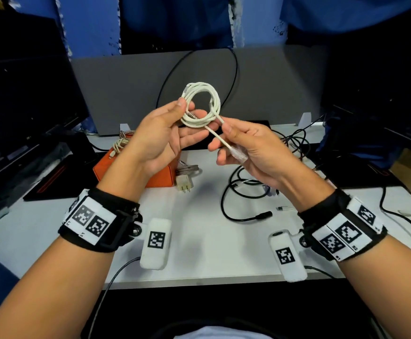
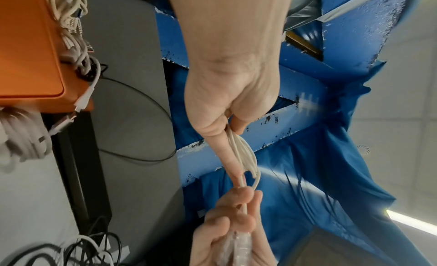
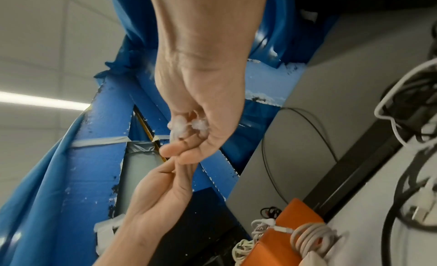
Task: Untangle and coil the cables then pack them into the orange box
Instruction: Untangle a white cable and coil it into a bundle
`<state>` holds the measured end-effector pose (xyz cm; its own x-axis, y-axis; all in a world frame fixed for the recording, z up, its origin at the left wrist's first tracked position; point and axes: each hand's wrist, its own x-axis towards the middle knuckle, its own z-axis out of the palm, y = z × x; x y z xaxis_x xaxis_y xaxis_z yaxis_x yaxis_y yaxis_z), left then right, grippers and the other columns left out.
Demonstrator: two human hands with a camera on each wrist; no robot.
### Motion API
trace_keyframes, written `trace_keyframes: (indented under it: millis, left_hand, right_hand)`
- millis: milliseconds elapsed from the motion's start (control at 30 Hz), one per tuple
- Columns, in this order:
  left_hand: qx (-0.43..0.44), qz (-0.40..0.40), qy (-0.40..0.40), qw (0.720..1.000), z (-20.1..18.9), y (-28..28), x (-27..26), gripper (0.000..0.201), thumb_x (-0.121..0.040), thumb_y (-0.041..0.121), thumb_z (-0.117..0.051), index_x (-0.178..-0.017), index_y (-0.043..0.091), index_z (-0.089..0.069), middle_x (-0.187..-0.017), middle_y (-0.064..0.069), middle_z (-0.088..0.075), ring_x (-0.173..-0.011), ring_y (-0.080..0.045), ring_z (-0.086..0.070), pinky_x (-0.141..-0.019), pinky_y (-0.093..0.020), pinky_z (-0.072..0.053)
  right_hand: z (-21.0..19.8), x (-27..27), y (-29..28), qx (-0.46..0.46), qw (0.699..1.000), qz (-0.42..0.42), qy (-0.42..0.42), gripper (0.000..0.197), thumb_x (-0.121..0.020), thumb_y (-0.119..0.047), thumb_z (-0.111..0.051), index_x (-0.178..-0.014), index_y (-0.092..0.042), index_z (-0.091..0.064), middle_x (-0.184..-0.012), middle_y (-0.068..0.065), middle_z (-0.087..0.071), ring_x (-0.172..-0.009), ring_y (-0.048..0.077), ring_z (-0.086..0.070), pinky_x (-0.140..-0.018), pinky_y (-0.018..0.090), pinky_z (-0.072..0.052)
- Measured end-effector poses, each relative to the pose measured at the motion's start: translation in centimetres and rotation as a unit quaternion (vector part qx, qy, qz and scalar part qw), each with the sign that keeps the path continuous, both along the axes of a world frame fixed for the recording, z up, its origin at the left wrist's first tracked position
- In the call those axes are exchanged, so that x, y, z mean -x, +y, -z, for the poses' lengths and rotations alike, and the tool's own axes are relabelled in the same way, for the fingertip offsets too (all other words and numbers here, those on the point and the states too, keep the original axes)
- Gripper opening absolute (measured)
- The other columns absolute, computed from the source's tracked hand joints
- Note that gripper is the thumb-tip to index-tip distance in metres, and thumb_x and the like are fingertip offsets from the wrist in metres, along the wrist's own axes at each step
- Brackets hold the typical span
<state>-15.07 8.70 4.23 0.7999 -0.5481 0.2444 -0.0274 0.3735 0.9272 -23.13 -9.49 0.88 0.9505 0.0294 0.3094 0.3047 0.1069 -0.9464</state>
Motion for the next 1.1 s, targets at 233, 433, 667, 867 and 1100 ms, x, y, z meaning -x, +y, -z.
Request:
trace_keyframes:
  millis: [233,433,667,867,1100]
  left_hand:
    - [-0.255,-0.174,-0.151,0.939,0.5,0.1,-1.7,0.026,-0.107,0.031,-0.05,-0.126,0.016,-0.061,-0.116,-0.005,-0.072,-0.089,-0.02,-0.077,-0.077,-0.04,-0.064]
    - [-0.352,-0.234,-0.23,0.877,0.6,1.4,-3.2,0.022,-0.094,0.046,-0.056,-0.109,0.034,-0.067,-0.106,0.009,-0.073,-0.099,-0.017,-0.07,-0.09,-0.048,-0.059]
    - [-0.546,-0.032,-0.294,0.784,2.3,1.1,-3.3,0.022,-0.104,0.033,-0.056,-0.111,0.022,-0.074,-0.109,0.006,-0.073,-0.102,-0.02,-0.069,-0.091,-0.035,-0.055]
    - [-0.715,0.111,-0.351,0.595,4.0,-0.4,-3.6,0.047,-0.104,0.048,-0.048,-0.148,0.03,-0.05,-0.159,0.008,-0.039,-0.145,-0.018,-0.038,-0.118,-0.031,-0.029]
    - [-0.761,0.137,-0.371,0.514,6.1,-1.3,-6.0,0.057,-0.103,0.051,-0.047,-0.15,0.019,-0.045,-0.158,-0.004,-0.041,-0.142,-0.027,-0.04,-0.116,-0.043,-0.036]
  right_hand:
    - [0.3,-0.9,-1.4,0.061,0.991,0.089,0.082,0.019,-0.104,-0.019,-0.058,-0.114,-0.012,-0.072,-0.097,0.012,-0.079,-0.065,0.02,-0.068,-0.069,0.032,-0.058]
    - [1.7,-5.6,-3.3,0.167,0.965,0.12,0.161,0.021,-0.103,-0.011,-0.054,-0.111,-0.001,-0.071,-0.095,0.014,-0.079,-0.062,0.017,-0.062,-0.05,0.022,-0.048]
    - [5.3,-14.3,-3.0,0.352,0.886,0.111,0.281,0.025,-0.105,-0.001,-0.039,-0.105,0.009,-0.062,-0.086,0.021,-0.069,-0.058,0.025,-0.063,-0.051,0.032,-0.056]
    - [6.5,-18.6,-1.6,0.418,0.847,0.128,0.301,0.025,-0.101,0.006,-0.041,-0.088,0.003,-0.061,-0.078,0.021,-0.06,-0.055,0.026,-0.056,-0.05,0.032,-0.05]
    - [4.8,-18.8,0.7,0.542,0.785,0.104,0.282,0.032,-0.107,-0.034,-0.05,-0.099,-0.007,-0.065,-0.087,0.009,-0.065,-0.079,0.024,-0.059,-0.076,0.036,-0.053]
